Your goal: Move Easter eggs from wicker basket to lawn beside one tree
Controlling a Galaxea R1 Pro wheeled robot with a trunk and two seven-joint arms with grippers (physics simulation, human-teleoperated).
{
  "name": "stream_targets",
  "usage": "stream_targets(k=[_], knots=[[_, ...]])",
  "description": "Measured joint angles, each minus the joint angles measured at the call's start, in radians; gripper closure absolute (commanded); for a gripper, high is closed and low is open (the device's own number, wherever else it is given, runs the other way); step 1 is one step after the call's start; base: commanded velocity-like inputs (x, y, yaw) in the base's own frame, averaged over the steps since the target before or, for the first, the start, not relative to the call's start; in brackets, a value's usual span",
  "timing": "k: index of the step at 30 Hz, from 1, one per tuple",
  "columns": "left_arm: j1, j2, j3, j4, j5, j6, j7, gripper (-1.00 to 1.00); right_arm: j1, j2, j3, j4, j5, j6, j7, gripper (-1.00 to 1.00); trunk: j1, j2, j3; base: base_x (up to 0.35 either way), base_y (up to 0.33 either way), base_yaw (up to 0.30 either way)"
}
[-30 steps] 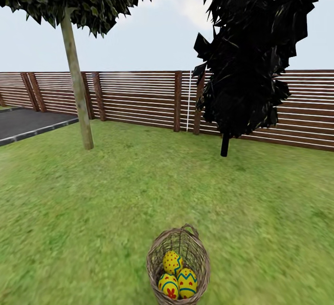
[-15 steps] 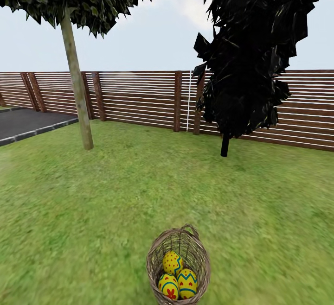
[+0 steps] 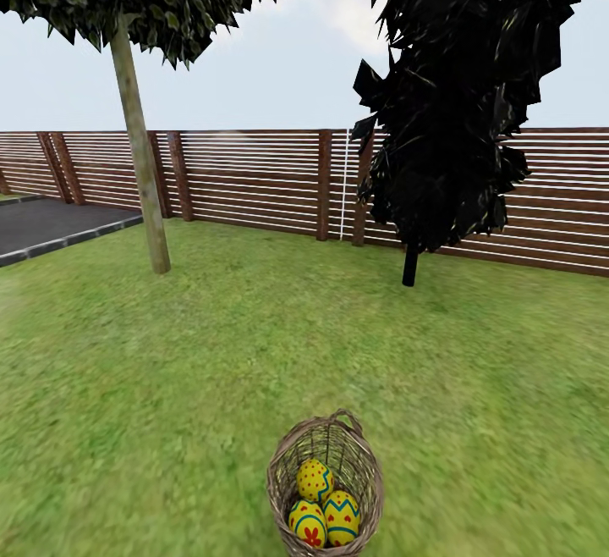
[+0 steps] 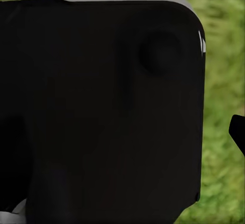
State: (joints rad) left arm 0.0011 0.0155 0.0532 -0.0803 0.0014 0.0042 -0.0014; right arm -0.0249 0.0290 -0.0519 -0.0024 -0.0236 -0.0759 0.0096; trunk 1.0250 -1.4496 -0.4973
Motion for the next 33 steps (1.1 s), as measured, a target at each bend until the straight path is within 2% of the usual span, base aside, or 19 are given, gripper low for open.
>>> stream_targets(k=[3, 8, 18, 27, 33], knots=[[0.000, 0.000, 0.000, 0.000, 0.000, 0.000, 0.000, -1.00, 0.000, 0.000, 0.000, 0.000, 0.000, 0.000, 0.000, -1.00, 0.000, 0.000, 0.000, 0.000, 0.000, 0.000], [0.019, -0.028, -0.011, 0.011, -0.008, -0.016, -0.009, -1.00, -0.013, 0.028, -0.002, 0.002, -0.001, -0.019, 0.006, -1.00, 0.000, 0.000, 0.000, 0.000, 0.000, 0.000], [0.018, -0.082, -0.002, 0.006, 0.012, -0.016, -0.006, -1.00, -0.028, 0.028, -0.002, 0.001, 0.000, -0.021, 0.007, -1.00, 0.000, 0.000, 0.000, 0.000, 0.000, 0.000], [0.018, -0.080, -0.001, -0.042, 0.056, -0.009, -0.003, -1.00, -0.030, 0.020, -0.001, 0.002, 0.001, -0.020, 0.007, -1.00, 0.000, 0.000, 0.000, 0.000, 0.000, 0.000], [0.018, -0.077, -0.001, -0.075, 0.087, 0.021, 0.000, -1.00, -0.030, 0.022, 0.000, -0.001, 0.000, -0.020, 0.006, -1.00, 0.000, 0.000, 0.000, 0.000, 0.000, 0.000]])
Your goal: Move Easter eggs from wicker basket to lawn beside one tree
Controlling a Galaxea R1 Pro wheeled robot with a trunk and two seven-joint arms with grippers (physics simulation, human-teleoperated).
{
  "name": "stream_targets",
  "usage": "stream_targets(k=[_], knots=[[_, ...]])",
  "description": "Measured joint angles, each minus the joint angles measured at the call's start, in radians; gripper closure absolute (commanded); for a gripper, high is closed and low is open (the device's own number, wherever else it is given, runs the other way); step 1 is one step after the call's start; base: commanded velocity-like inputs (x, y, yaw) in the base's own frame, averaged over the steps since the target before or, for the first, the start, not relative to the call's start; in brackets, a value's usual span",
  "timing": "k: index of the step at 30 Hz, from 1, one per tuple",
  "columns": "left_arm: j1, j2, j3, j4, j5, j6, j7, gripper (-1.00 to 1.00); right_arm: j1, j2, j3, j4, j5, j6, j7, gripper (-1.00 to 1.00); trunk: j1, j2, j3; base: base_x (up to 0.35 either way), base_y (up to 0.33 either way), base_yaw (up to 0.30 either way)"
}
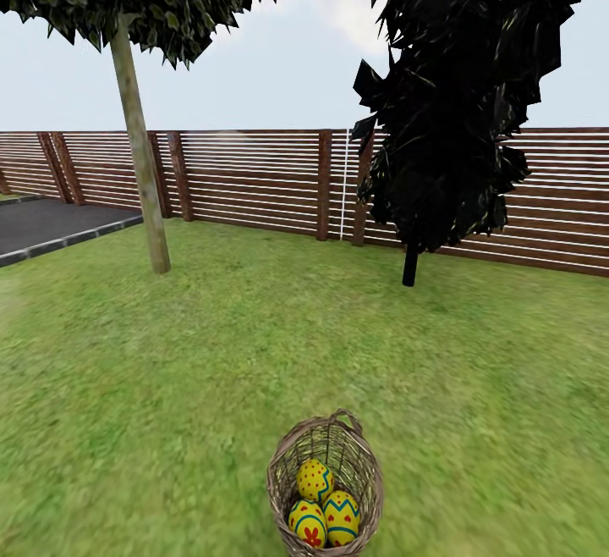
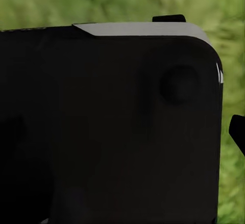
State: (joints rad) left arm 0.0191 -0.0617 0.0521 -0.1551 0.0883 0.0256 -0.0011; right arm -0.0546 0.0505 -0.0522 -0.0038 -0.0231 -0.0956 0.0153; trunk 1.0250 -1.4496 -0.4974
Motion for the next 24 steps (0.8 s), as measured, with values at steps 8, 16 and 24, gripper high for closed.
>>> stream_targets(k=[8, 16, 24], knots=[[-0.003, -0.011, 0.007, -0.043, 0.048, 0.041, 0.039, -1.00, -0.003, 0.002, 0.003, -0.045, 0.005, 0.028, -0.014, -1.00, 0.000, 0.000, 0.000, 0.000, 0.000, 0.000], [-0.069, -0.088, -0.013, -0.371, 0.051, 0.602, 0.348, -1.00, -0.111, 0.002, 0.001, -0.514, 0.000, 0.722, -0.094, -1.00, 0.000, 0.000, 0.000, 0.000, 0.000, 0.000], [-0.210, -0.113, -0.086, -1.095, 0.049, 0.682, 0.453, -1.00, -0.442, 0.002, -0.003, -0.739, 0.000, 0.924, -0.139, -1.00, 0.000, 0.000, 0.000, 0.000, 0.000, 0.000]])
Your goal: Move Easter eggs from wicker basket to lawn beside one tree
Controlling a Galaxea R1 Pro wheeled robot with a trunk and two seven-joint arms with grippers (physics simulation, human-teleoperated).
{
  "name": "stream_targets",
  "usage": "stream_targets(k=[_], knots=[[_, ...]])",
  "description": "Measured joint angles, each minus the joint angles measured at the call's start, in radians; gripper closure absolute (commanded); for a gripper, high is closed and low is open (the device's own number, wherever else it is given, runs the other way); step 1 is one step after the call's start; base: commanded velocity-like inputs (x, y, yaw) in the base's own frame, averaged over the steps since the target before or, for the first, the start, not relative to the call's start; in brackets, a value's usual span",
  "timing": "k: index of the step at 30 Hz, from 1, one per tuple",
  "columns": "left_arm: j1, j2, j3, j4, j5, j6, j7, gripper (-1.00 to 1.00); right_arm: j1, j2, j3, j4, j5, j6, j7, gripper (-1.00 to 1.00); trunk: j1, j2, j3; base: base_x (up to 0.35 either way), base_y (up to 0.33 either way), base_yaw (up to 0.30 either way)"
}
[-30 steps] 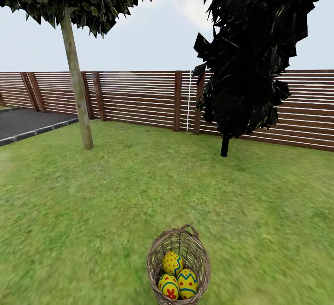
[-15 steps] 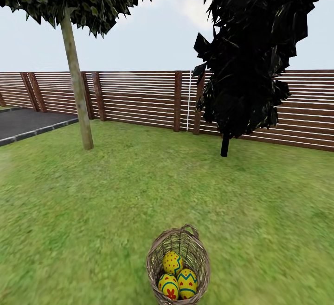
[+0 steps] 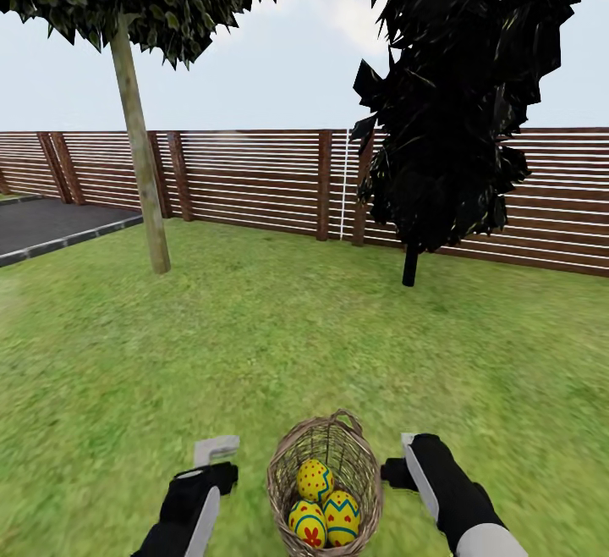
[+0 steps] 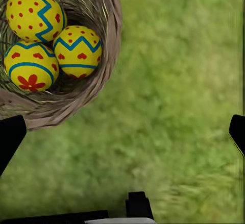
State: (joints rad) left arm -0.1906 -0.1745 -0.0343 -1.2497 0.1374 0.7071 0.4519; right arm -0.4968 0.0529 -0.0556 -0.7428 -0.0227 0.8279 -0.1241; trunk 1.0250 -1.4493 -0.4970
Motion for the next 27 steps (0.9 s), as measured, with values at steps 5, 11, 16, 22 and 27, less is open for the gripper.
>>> stream_targets(k=[5, 11, 16, 22, 27], knots=[[-0.063, 0.000, -0.013, -0.005, 0.042, 0.045, 0.034, -1.00, -0.024, 0.009, 0.001, -0.001, -0.001, 0.011, -0.012, -1.00, 0.000, 0.000, 0.000, 0.000, 0.000, 0.000], [-0.079, 0.000, -0.007, -0.008, 0.139, 0.053, 0.045, -1.00, -0.029, 0.029, -0.001, 0.007, 0.002, 0.011, -0.016, -1.00, 0.000, 0.000, 0.000, 0.000, 0.000, 0.000], [-0.081, 0.000, -0.002, -0.008, 0.182, 0.055, 0.047, -1.00, -0.030, 0.035, 0.001, 0.032, 0.002, 0.009, -0.016, -1.00, 0.000, 0.000, 0.000, 0.000, 0.000, 0.000], [-0.082, 0.000, 0.001, -0.006, 0.238, 0.054, 0.040, -1.00, -0.030, 0.036, 0.000, 0.091, 0.000, -0.036, -0.016, -1.00, 0.015, -0.028, -0.013, 0.000, 0.000, 0.000], [-0.081, 0.005, 0.002, -0.003, 0.303, 0.058, 0.029, -1.00, -0.030, 0.035, -0.003, 0.104, 0.000, -0.107, -0.016, -1.00, 0.034, -0.063, -0.028, 0.000, 0.000, 0.000]])
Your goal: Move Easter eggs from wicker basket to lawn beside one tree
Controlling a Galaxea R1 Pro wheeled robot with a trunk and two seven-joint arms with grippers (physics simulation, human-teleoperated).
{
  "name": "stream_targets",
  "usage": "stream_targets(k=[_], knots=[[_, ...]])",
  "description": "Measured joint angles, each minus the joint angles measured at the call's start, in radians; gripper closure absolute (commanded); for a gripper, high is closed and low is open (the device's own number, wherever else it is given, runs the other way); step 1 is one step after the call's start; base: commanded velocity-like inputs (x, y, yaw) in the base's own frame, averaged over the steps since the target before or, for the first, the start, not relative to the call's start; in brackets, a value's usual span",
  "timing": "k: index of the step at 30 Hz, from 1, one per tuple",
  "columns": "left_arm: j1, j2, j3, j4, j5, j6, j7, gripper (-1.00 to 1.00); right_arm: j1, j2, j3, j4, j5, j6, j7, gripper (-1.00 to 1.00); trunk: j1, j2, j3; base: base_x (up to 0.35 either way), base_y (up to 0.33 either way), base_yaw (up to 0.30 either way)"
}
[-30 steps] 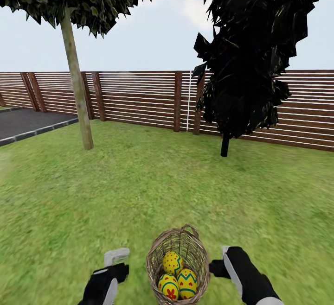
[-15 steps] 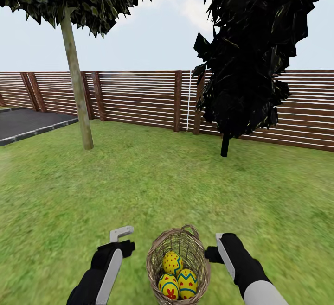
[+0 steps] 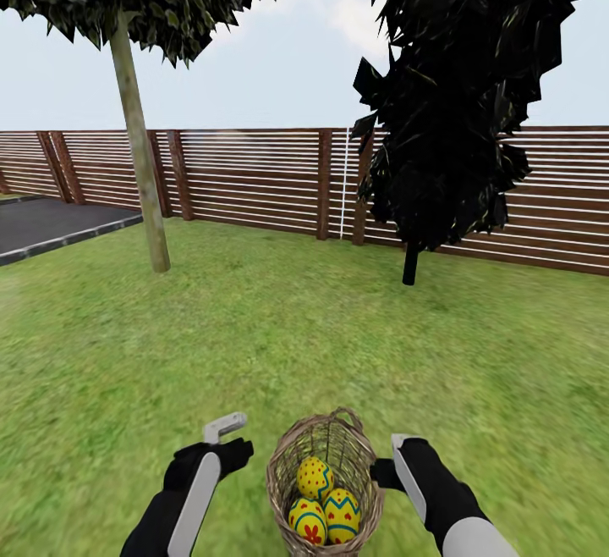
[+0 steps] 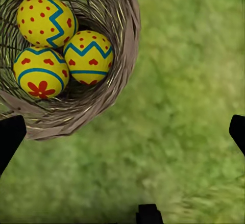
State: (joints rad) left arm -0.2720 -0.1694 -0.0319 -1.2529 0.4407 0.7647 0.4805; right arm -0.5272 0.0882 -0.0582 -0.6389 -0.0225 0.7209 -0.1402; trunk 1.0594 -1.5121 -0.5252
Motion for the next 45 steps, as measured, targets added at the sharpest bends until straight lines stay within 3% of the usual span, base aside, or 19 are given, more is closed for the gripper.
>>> stream_targets(k=[5, 10, 20, 45], knots=[[0.001, 0.035, 0.001, 0.004, 0.064, -0.005, -0.002, -1.00, 0.000, -0.002, -0.002, 0.003, -0.001, -0.032, 0.001, -1.00, 0.019, -0.035, -0.016, 0.000, 0.000, 0.000], [0.001, 0.045, 0.002, 0.012, 0.080, -0.007, 0.000, -1.00, 0.000, -0.002, -0.003, 0.004, -0.003, -0.036, 0.005, -1.00, 0.038, -0.070, -0.032, 0.000, 0.000, 0.000], [0.001, 0.046, 0.001, 0.026, 0.084, -0.008, 0.009, -1.00, 0.000, -0.002, -0.002, 0.004, -0.028, -0.031, 0.005, -1.00, 0.077, -0.140, -0.075, 0.000, 0.000, 0.000], [0.001, 0.045, -0.002, 0.074, 0.082, -0.034, 0.008, -1.00, 0.000, -0.003, -0.002, 0.004, -0.029, -0.042, 0.003, -1.00, 0.173, -0.315, -0.195, 0.000, 0.000, 0.002]])
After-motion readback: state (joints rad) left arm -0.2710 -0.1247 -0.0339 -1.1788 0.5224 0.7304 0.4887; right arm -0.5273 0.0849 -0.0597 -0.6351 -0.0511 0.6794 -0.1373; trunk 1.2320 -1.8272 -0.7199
